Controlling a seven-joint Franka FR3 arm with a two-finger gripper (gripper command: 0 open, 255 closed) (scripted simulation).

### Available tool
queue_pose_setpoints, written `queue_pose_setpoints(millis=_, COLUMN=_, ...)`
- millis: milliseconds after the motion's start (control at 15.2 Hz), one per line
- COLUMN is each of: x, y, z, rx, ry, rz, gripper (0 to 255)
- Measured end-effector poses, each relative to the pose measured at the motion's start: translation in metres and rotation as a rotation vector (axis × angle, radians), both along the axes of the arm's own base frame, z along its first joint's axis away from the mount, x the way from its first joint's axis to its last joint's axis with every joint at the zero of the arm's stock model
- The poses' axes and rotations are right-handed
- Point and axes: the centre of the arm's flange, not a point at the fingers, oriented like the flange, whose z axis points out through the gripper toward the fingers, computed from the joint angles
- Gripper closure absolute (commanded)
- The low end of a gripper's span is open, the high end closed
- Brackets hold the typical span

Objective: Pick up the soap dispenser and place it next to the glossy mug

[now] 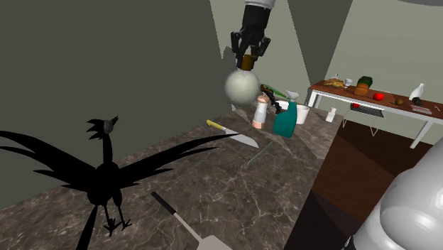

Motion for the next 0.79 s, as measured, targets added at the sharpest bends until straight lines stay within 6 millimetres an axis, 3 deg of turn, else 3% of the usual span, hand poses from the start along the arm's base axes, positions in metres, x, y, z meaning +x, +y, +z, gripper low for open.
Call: queue_pose_setpoints(millis=792, x=-0.042, y=-0.152, z=0.001, rx=0.000, ry=0.000, rz=0.000, gripper=255)
